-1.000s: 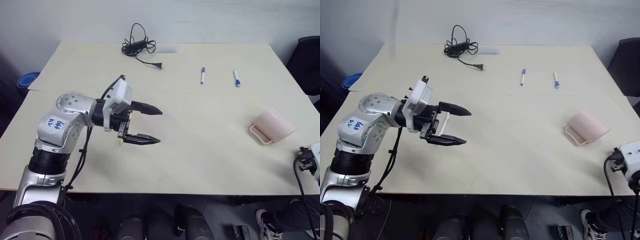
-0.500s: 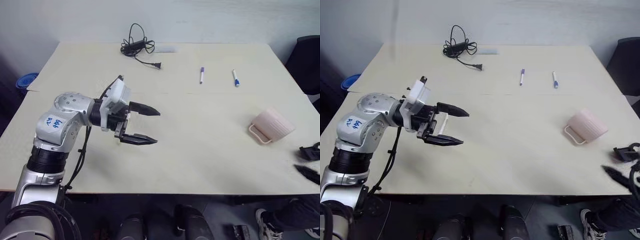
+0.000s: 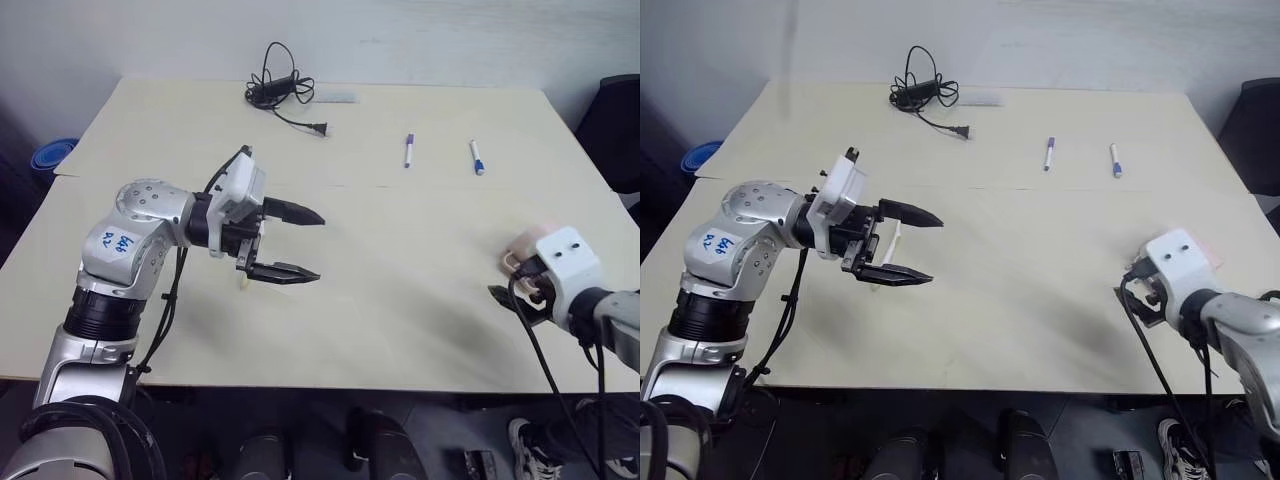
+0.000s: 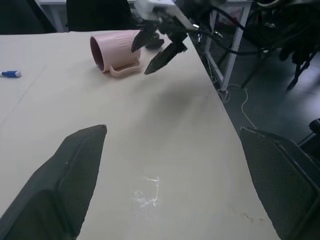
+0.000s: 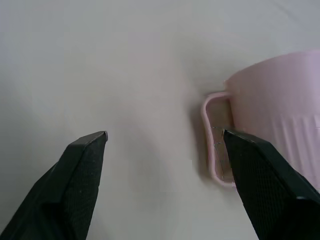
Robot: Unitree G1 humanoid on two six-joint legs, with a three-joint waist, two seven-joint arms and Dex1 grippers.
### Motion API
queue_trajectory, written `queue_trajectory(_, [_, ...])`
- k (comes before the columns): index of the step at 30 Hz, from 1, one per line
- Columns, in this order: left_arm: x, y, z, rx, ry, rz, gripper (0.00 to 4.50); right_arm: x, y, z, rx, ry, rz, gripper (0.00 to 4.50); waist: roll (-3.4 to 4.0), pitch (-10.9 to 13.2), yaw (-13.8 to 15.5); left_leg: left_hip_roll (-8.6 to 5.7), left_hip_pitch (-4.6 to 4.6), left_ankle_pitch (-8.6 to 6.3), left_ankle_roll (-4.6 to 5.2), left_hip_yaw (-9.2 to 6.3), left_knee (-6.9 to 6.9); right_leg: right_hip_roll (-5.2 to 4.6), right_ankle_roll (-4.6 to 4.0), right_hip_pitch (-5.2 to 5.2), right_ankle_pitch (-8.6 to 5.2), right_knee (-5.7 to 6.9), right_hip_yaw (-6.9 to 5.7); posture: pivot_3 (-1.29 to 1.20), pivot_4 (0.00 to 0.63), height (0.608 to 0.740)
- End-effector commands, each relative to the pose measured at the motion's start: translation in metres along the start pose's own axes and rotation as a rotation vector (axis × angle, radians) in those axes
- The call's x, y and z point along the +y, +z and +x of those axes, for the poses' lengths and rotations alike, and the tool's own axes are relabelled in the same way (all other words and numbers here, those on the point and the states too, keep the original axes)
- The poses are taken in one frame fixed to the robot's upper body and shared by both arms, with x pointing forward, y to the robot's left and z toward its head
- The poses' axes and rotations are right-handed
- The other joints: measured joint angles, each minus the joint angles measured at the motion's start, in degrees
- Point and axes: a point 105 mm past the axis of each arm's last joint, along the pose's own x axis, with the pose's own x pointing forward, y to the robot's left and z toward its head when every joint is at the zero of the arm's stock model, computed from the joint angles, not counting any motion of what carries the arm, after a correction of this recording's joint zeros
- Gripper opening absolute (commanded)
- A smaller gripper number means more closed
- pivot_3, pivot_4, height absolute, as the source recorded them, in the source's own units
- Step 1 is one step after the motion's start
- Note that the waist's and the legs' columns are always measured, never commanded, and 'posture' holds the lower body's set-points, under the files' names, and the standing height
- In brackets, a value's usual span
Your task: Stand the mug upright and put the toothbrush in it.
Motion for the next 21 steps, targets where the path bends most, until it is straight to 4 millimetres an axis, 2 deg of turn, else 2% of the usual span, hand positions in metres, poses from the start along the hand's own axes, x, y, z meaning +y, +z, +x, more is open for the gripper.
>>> queue_trajectory(1, [0.002,0.012,-0.004,0.009,0.031,0.067,4.50,-0.027,0.001,0.013,0.011,-0.113,-0.051,3.82,0.00,0.0,-0.1,0.00,-0.01,0.00,0.01,0.00,0.00,0.00,0.00,0.00,0.00,-0.09,0.00,0.00,0.150,0.740])
queue_trajectory(10, [0.001,0.011,-0.010,0.024,0.072,0.074,4.50,-0.028,-0.001,0.060,0.036,0.019,0.067,3.82,0.02,0.0,-0.5,0.06,0.03,0.02,-0.01,0.08,-0.01,0.03,0.04,0.00,0.03,0.03,-0.07,0.00,0.150,0.740])
queue_trajectory(14, [0.001,0.012,-0.010,0.025,0.079,0.077,4.50,-0.031,0.000,0.072,0.040,0.057,0.088,3.82,0.02,0.0,-0.5,0.07,0.05,0.02,-0.01,0.09,0.00,0.02,0.05,0.00,0.03,0.06,-0.07,0.00,0.150,0.740])
queue_trajectory(21, [0.000,0.012,-0.012,0.026,0.094,0.080,4.50,-0.037,0.007,0.074,0.019,0.078,0.075,1.60,0.02,0.0,-0.4,0.07,0.05,0.02,-0.01,0.09,0.00,0.01,0.05,0.00,0.03,0.07,-0.04,0.00,0.150,0.740])
